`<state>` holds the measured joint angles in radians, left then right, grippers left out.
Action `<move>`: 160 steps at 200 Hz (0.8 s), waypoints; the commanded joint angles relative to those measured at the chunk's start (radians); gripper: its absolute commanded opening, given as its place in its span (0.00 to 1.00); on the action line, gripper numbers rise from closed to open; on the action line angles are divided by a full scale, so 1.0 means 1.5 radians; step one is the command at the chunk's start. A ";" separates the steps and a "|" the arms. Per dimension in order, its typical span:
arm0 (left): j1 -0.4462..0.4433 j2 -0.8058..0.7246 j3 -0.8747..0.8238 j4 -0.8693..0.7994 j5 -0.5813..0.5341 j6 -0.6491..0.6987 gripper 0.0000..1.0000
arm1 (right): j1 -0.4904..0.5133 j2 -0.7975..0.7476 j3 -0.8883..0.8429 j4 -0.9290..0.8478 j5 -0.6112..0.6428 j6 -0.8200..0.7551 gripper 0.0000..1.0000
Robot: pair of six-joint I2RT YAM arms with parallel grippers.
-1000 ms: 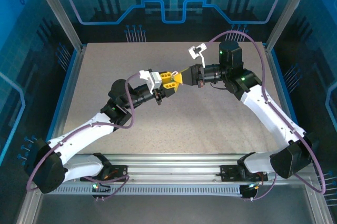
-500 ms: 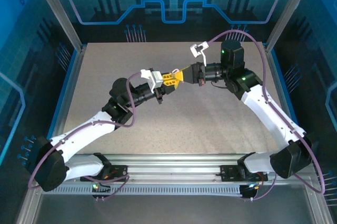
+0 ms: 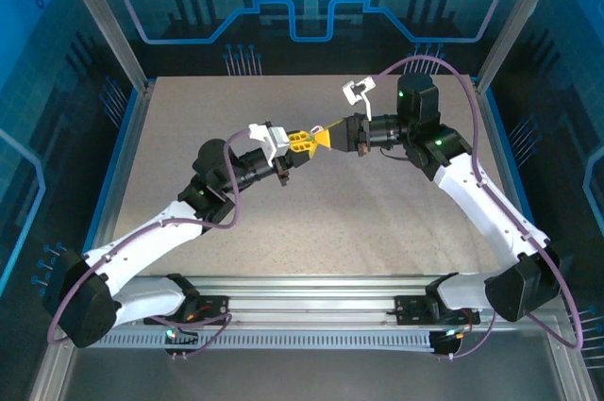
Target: Remove the keys from the keyring
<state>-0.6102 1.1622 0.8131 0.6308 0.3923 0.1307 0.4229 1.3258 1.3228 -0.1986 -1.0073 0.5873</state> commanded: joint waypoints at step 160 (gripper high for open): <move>0.009 0.027 0.053 -0.001 0.015 -0.007 0.30 | -0.002 -0.013 0.024 -0.068 -0.027 -0.035 0.00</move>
<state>-0.5983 1.1843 0.8410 0.6044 0.3775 0.1112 0.4221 1.3235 1.3354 -0.2939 -1.0153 0.5407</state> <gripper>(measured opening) 0.328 0.062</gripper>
